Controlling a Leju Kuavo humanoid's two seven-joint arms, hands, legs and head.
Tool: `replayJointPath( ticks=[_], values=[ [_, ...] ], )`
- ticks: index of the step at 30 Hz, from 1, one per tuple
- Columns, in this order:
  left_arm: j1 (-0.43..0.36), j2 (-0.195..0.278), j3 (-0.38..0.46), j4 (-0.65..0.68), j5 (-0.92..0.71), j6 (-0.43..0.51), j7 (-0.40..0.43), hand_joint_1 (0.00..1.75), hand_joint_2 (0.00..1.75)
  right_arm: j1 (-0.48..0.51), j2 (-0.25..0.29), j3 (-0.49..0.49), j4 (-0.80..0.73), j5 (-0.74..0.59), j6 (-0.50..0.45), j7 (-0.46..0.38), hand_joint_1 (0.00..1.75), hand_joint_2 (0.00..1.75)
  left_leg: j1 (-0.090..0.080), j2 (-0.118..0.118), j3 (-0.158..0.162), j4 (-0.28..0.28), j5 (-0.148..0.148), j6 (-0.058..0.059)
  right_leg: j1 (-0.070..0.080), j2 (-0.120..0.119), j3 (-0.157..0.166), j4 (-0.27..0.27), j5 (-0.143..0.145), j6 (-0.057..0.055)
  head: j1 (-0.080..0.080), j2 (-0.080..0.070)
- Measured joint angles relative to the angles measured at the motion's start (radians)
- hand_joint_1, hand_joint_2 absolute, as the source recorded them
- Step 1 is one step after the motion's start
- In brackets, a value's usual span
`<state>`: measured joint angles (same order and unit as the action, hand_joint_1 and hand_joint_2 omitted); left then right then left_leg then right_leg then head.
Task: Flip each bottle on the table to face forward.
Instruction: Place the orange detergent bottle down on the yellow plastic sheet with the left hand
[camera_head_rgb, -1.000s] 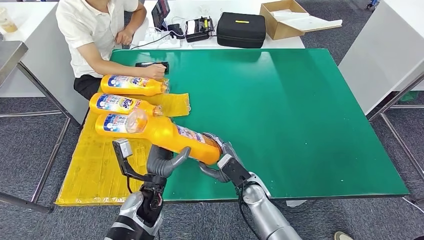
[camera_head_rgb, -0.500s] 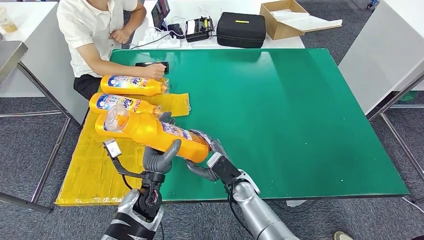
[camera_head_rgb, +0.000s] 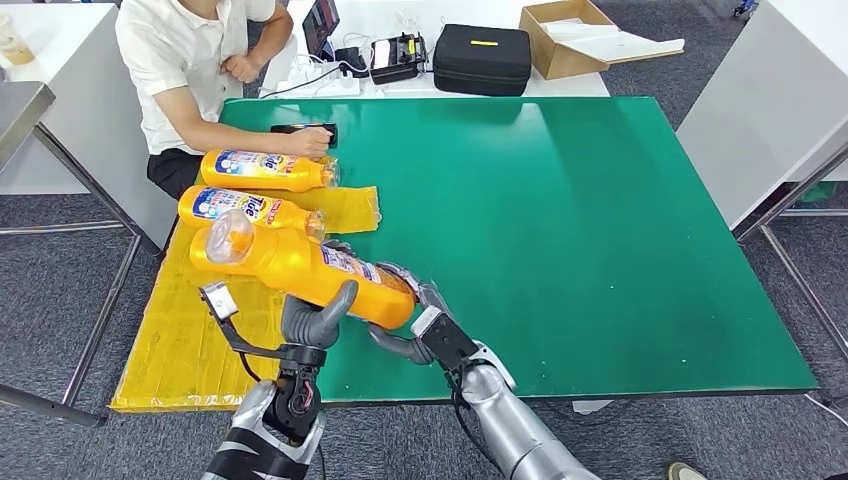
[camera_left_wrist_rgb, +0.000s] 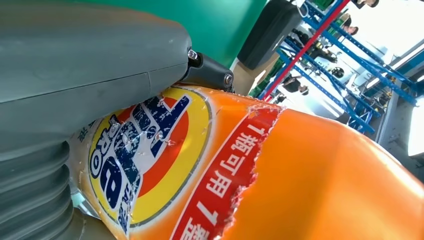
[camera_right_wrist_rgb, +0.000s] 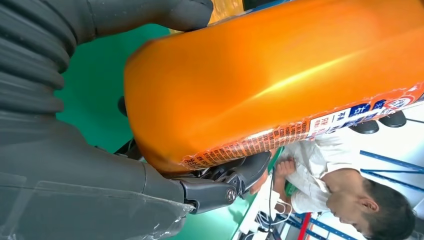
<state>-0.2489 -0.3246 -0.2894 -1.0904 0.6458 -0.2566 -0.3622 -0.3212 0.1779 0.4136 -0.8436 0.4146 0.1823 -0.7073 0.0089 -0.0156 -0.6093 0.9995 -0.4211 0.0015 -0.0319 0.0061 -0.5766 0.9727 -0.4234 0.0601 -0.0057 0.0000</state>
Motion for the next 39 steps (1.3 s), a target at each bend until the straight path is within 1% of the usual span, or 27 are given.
replayJointPath(
  ticks=[2,3,4,6,7,10,11,13,18,21,25,29,32,35,37,39],
  values=[
    [0.004,0.000,0.003,-0.008,-0.014,0.009,-0.004,1.75,1.75,0.002,0.002,0.000,0.006,-0.005,0.000,-0.001,0.52,1.75,0.000,0.000,0.000,0.000,0.000,0.000,0.000,0.000,0.000,0.000,0.000,0.000,0.000,0.000],
    [0.006,0.000,0.004,-0.013,-0.024,0.014,-0.006,1.75,1.75,0.003,0.002,0.000,0.009,-0.006,0.000,-0.001,0.21,1.75,0.000,0.000,0.000,0.000,0.000,0.000,0.000,0.000,0.000,0.000,0.000,0.000,0.000,0.000],
    [0.008,0.000,0.005,-0.019,-0.037,0.023,-0.009,1.75,1.75,0.006,0.003,0.000,0.013,-0.006,-0.002,-0.001,0.02,1.75,0.000,0.000,0.000,0.000,0.000,0.000,0.000,0.000,0.000,0.000,0.000,0.000,0.000,0.000],
    [0.010,0.001,0.007,-0.037,-0.091,0.059,-0.025,1.75,1.75,0.018,0.003,-0.001,0.021,-0.004,-0.009,0.003,0.00,1.75,0.000,-0.001,0.000,0.000,0.000,0.000,0.000,0.000,0.000,0.000,0.000,0.000,0.000,0.000],
    [0.010,0.001,0.008,-0.048,-0.145,0.093,-0.037,1.75,1.75,0.028,0.002,-0.003,0.024,-0.003,-0.018,0.008,0.00,1.75,0.000,-0.001,-0.001,0.000,0.000,0.000,0.000,-0.001,0.000,0.000,0.000,0.000,0.000,0.000],
    [0.012,0.003,0.014,-0.084,-0.390,0.208,-0.054,1.75,1.75,0.070,0.000,-0.015,0.029,0.016,-0.062,0.029,0.00,1.75,0.000,-0.001,-0.002,0.000,0.000,0.000,0.000,-0.001,-0.001,0.000,0.000,0.000,0.000,0.000],
    [0.013,0.003,0.017,-0.096,-0.469,0.230,-0.050,1.75,1.75,0.083,0.000,-0.021,0.029,0.029,-0.079,0.036,0.00,1.75,0.000,-0.001,-0.002,0.000,0.000,0.000,0.000,-0.001,-0.001,0.000,0.000,0.000,0.000,0.000],
    [0.017,0.003,0.025,-0.119,-0.584,0.247,-0.041,1.75,1.75,0.104,-0.001,-0.035,0.028,0.054,-0.112,0.047,0.00,1.75,0.000,-0.001,-0.002,0.000,0.000,0.000,0.000,-0.001,-0.001,0.000,0.000,0.000,0.000,0.000],
    [0.030,0.003,0.055,-0.165,-0.666,0.247,-0.032,1.75,1.75,0.135,-0.005,-0.068,0.014,0.092,-0.154,0.061,0.00,1.75,0.000,-0.001,-0.002,0.000,0.000,0.000,0.000,-0.001,-0.001,0.000,0.000,0.000,0.000,0.000],
    [0.045,0.006,0.076,-0.197,-0.774,0.272,-0.020,1.75,1.75,0.160,-0.002,-0.091,-0.034,0.139,-0.202,0.084,0.00,1.75,0.000,-0.001,-0.002,0.000,0.000,0.000,0.000,-0.001,-0.001,0.000,0.000,0.000,0.000,0.000],
    [0.078,0.011,0.107,-0.247,-0.986,0.292,0.052,1.75,1.75,0.201,0.001,-0.131,-0.148,0.223,-0.247,0.122,0.00,1.75,0.000,-0.001,-0.003,0.000,0.000,0.000,0.000,-0.001,-0.001,0.000,0.000,0.000,0.000,0.000],
    [0.095,0.015,0.127,-0.265,-1.161,0.321,0.105,1.75,1.75,0.220,-0.001,-0.172,-0.228,0.262,-0.268,0.130,0.00,1.75,0.000,-0.001,-0.003,0.000,0.000,0.000,0.000,-0.001,-0.002,0.000,0.000,0.000,0.000,0.000],
    [0.095,0.021,0.132,-0.266,-1.349,0.348,0.176,1.75,1.75,0.228,-0.002,-0.195,-0.263,0.258,-0.264,0.117,0.00,1.75,0.000,-0.001,-0.003,0.000,0.000,0.000,0.000,-0.001,-0.002,0.000,0.000,0.000,0.000,0.000],
    [0.086,0.035,0.140,-0.239,-1.555,0.352,0.243,1.75,1.75,0.229,-0.002,-0.213,-0.283,0.238,-0.239,0.097,0.00,1.75,0.000,-0.001,-0.002,0.000,0.000,0.000,0.000,-0.001,-0.002,0.000,0.000,0.000,0.000,0.000],
    [0.076,0.047,0.153,-0.208,-1.645,0.354,0.255,1.75,1.75,0.228,-0.002,-0.223,-0.288,0.229,-0.229,0.089,0.00,1.75,0.000,0.000,-0.002,0.000,0.000,0.000,0.000,-0.001,-0.002,0.000,0.000,0.000,0.000,0.000],
    [0.069,0.057,0.169,-0.187,-1.690,0.351,0.257,1.75,1.75,0.228,-0.002,-0.232,-0.291,0.220,-0.223,0.081,0.00,1.75,0.000,0.000,-0.002,0.000,0.000,0.000,0.000,-0.001,-0.002,0.000,0.000,0.000,0.000,0.000]
  ],
)
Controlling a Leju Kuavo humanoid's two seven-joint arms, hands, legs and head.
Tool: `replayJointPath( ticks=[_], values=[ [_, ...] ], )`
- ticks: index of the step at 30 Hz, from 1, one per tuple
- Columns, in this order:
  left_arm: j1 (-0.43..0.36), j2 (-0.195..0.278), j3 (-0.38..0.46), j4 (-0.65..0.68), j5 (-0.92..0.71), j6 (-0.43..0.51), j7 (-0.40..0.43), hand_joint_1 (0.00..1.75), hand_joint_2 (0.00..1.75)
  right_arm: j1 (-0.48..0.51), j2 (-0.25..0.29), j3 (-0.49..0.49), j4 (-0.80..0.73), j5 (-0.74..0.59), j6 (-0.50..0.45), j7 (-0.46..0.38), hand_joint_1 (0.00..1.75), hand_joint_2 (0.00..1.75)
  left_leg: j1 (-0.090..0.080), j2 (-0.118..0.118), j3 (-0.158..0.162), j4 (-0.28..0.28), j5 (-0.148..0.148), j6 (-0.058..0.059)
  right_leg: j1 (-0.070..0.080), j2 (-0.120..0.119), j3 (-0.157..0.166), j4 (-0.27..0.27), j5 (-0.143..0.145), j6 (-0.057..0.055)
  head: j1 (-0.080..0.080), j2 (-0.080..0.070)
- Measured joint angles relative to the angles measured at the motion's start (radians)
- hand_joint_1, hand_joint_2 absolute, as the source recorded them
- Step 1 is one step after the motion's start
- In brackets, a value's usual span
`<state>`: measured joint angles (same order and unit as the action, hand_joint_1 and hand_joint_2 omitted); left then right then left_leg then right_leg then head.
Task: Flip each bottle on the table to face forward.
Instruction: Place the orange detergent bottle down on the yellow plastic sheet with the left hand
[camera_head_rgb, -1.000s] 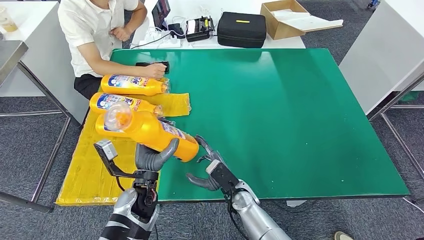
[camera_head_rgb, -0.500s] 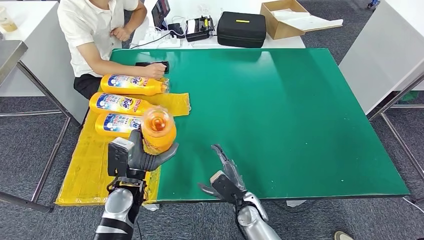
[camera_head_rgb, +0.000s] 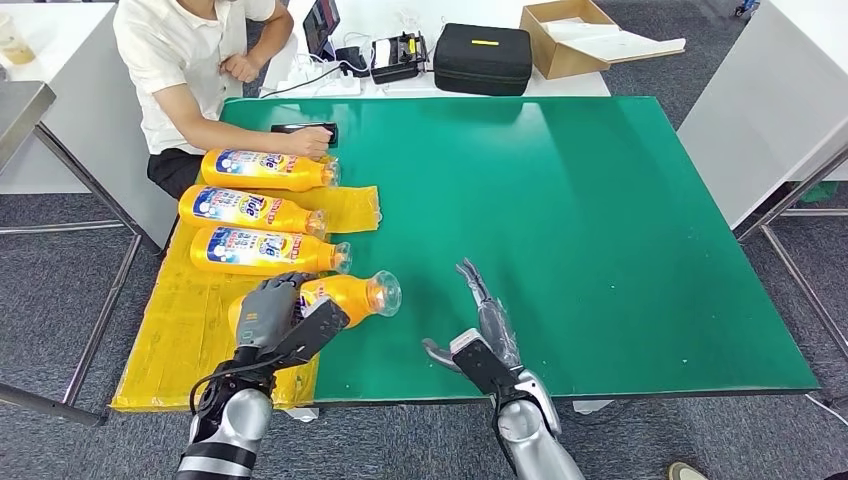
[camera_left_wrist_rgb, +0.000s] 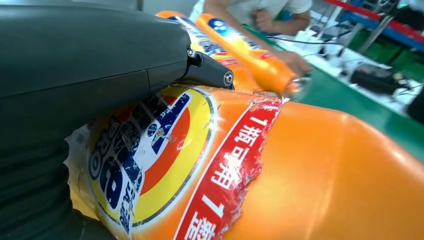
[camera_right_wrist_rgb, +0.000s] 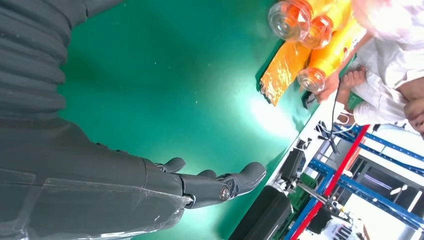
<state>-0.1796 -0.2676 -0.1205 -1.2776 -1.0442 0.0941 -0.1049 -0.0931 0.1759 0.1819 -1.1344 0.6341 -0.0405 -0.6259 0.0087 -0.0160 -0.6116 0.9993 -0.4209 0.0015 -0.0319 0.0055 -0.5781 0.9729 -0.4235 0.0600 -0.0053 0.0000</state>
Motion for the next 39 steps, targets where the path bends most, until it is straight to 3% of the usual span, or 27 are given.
replayJointPath(
  ticks=[6,15,27,29,33,34,39],
  values=[
    [-0.012,0.025,0.019,0.026,-0.120,-0.022,0.015,1.75,1.75,-0.002,0.001,-0.015,-0.001,-0.026,0.022,-0.019,0.00,1.75,0.000,0.000,-0.001,0.000,0.000,0.000,0.000,0.000,0.000,0.000,0.000,0.000,0.000,0.000],
    [-0.064,0.039,0.021,0.108,-0.275,0.025,0.039,1.75,1.75,-0.024,0.007,-0.020,0.012,-0.043,0.041,-0.035,0.00,1.75,0.000,0.000,0.000,0.000,0.000,0.000,0.000,0.000,0.000,0.000,0.000,0.000,0.000,0.000],
    [-0.137,0.050,0.020,0.258,-0.301,0.011,0.035,1.75,1.75,-0.055,0.013,-0.020,0.049,-0.062,0.045,-0.053,0.00,1.75,0.000,0.000,-0.001,0.000,0.000,0.000,0.000,0.000,0.000,0.000,0.000,0.000,0.000,0.000],
    [-0.157,0.053,0.019,0.294,-0.310,0.005,0.034,1.57,1.75,-0.064,0.013,-0.021,0.061,-0.067,0.045,-0.058,0.00,1.75,0.000,0.000,0.000,0.000,0.000,0.000,0.000,0.000,0.000,0.000,0.000,0.000,0.000,0.000],
    [-0.202,0.059,0.014,0.382,-0.329,0.002,0.044,0.14,1.75,-0.083,0.013,-0.022,0.091,-0.078,0.046,-0.067,0.00,1.75,0.000,0.000,0.002,0.000,0.000,0.000,0.000,0.000,0.003,0.000,0.000,0.000,0.000,0.000],
    [-0.214,0.061,0.014,0.404,-0.331,0.006,0.046,0.02,1.75,-0.087,0.013,-0.023,0.098,-0.080,0.046,-0.068,0.00,1.75,0.000,0.000,0.003,0.000,0.000,0.000,0.000,0.000,0.004,0.000,0.000,0.000,0.000,0.000],
    [-0.256,0.065,0.012,0.480,-0.341,0.007,0.048,0.00,1.75,-0.099,0.013,-0.027,0.122,-0.084,0.042,-0.069,0.00,1.75,0.000,-0.004,0.007,0.000,0.001,0.000,0.000,-0.003,0.008,0.000,0.000,0.000,0.000,0.000]
  ],
)
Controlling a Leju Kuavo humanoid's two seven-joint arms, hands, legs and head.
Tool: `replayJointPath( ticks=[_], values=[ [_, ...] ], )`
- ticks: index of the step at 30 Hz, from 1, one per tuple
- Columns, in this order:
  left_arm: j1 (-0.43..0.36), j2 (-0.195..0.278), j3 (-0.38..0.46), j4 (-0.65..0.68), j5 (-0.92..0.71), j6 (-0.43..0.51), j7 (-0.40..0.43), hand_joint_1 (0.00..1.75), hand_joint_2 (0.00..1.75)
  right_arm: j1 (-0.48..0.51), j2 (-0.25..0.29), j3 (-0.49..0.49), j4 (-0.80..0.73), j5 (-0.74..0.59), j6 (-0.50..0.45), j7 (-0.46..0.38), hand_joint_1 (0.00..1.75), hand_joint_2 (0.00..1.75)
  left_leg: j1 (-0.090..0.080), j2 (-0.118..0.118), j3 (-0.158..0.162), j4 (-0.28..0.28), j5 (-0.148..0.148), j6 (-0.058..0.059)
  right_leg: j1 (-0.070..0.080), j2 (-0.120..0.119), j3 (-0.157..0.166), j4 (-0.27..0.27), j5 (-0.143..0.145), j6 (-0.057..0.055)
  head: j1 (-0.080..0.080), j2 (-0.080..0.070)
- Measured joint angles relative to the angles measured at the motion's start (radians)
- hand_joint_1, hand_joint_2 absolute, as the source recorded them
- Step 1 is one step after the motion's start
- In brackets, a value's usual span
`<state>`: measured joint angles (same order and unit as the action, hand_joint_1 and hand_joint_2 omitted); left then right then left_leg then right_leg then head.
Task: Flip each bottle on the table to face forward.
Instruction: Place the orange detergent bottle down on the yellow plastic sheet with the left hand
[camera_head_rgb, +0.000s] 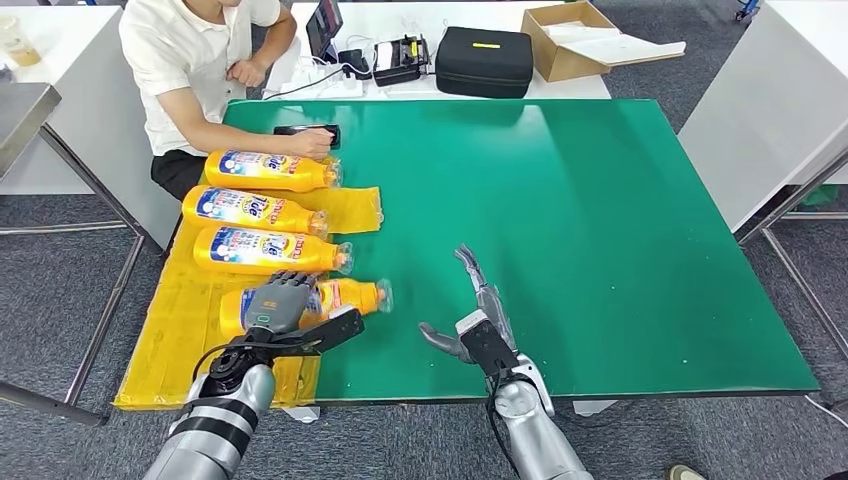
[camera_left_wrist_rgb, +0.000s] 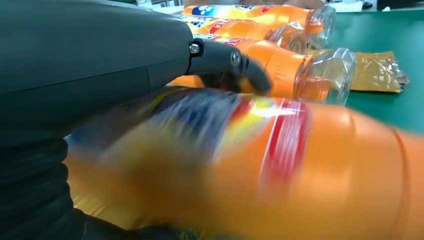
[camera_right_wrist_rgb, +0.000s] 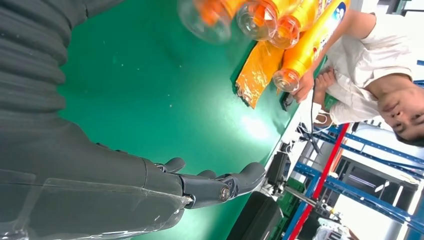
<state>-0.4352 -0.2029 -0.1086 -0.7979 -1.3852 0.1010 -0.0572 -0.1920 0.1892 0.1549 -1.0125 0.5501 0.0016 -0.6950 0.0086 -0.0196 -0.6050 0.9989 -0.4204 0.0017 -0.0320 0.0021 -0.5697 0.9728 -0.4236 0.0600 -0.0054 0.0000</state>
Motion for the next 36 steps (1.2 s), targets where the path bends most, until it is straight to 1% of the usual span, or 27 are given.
replayJointPath(
  ticks=[6,10,20,24,27,31,36],
  values=[
    [-0.036,0.005,-0.010,0.059,-0.018,-0.024,-0.003,0.00,1.75,-0.010,-0.001,-0.002,0.019,-0.014,-0.007,-0.001,0.00,1.75,0.000,-0.002,0.003,0.000,0.001,0.001,0.000,-0.002,0.004,0.000,0.000,0.000,0.000,0.000],
    [-0.050,0.009,-0.020,0.087,-0.022,-0.025,-0.022,0.00,1.75,-0.017,-0.002,-0.001,0.033,-0.016,-0.021,-0.001,0.00,1.75,0.000,-0.002,0.006,0.000,0.001,0.002,0.000,-0.002,0.008,0.000,0.000,0.000,0.000,0.000],
    [-0.043,0.021,-0.071,0.078,0.016,-0.014,-0.082,0.00,1.75,-0.018,-0.009,0.001,0.053,-0.012,-0.043,-0.001,0.00,1.75,0.000,-0.003,0.006,0.000,0.002,0.002,0.000,-0.003,0.008,0.000,0.000,0.000,0.000,0.000],
    [-0.001,0.029,-0.106,0.003,0.147,-0.054,-0.139,0.00,1.75,-0.016,-0.012,0.002,0.054,-0.006,-0.054,-0.001,0.00,1.75,0.000,-0.002,0.005,0.000,0.002,0.002,-0.001,-0.003,0.006,0.000,0.000,0.000,0.000,0.000],
    [0.044,0.040,-0.150,-0.086,0.218,-0.065,-0.149,0.00,1.75,-0.010,-0.016,0.002,0.054,-0.011,-0.057,-0.001,0.00,1.75,0.000,-0.002,0.002,0.000,0.002,0.002,0.000,-0.003,0.003,0.000,0.000,0.000,0.000,0.000],
    [0.088,0.053,-0.206,-0.193,0.243,-0.065,-0.143,0.00,1.75,0.001,-0.020,0.001,0.054,-0.006,-0.058,-0.001,0.00,1.75,0.000,-0.002,-0.001,0.000,0.002,0.002,0.000,-0.003,-0.001,0.000,0.000,0.000,0.000,0.000],
    [0.123,0.066,-0.250,-0.275,0.260,-0.064,-0.143,0.00,1.75,0.014,-0.025,0.000,0.049,0.004,-0.058,-0.001,0.00,1.75,0.000,-0.002,-0.005,0.000,0.002,0.002,0.000,-0.003,-0.004,0.000,0.000,0.000,0.000,0.000]
  ],
)
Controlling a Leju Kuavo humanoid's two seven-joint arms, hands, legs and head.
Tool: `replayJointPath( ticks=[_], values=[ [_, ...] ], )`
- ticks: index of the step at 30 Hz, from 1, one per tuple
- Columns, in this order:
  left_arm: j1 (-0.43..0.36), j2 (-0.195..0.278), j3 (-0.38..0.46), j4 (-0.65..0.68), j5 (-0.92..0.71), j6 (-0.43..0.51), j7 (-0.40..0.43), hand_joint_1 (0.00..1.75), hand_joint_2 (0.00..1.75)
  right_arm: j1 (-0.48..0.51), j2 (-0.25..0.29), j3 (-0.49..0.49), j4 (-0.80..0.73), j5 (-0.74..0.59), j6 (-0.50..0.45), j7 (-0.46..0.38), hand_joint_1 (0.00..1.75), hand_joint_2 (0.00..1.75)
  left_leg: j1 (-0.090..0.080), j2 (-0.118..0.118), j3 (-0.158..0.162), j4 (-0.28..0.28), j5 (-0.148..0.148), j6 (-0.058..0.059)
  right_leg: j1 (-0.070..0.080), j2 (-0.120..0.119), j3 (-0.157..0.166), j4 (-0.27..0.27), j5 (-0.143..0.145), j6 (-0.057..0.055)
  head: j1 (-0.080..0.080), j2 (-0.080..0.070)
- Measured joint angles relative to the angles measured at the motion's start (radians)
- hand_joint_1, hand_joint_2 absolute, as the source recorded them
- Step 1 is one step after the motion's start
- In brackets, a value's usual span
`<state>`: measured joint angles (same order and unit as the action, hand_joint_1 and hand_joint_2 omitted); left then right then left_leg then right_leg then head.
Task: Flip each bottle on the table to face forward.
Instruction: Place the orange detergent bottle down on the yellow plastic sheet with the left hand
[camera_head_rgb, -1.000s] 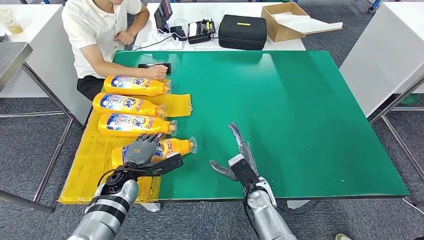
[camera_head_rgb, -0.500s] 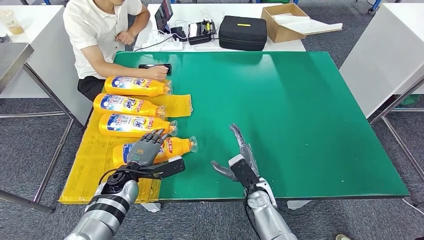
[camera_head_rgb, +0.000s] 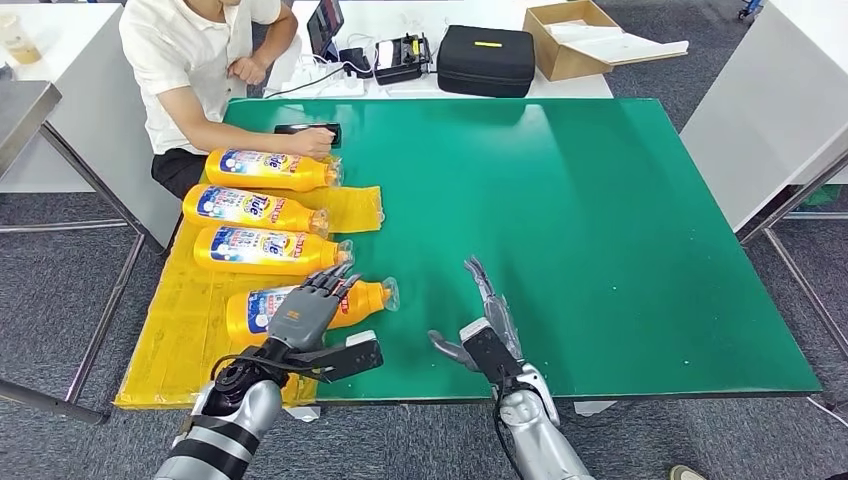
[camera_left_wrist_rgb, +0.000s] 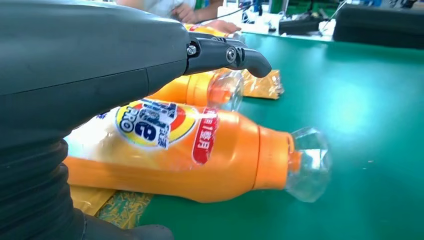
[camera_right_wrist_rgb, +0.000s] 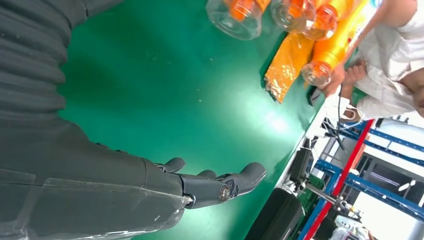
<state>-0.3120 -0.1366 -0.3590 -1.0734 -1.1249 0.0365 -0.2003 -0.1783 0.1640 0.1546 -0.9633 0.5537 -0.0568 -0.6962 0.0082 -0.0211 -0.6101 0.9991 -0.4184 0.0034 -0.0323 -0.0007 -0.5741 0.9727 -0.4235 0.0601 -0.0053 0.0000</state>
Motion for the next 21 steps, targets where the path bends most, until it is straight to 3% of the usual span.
replayJointPath(
  ticks=[21],
  values=[
    [0.025,0.019,-0.034,-0.063,0.003,0.000,0.000,0.00,1.75,0.005,-0.003,-0.001,-0.001,0.000,0.000,0.000,0.00,1.75,0.000,0.000,-0.001,0.000,0.000,0.000,0.000,0.000,-0.001,0.000,0.000,0.000,0.000,0.000]
  ],
)
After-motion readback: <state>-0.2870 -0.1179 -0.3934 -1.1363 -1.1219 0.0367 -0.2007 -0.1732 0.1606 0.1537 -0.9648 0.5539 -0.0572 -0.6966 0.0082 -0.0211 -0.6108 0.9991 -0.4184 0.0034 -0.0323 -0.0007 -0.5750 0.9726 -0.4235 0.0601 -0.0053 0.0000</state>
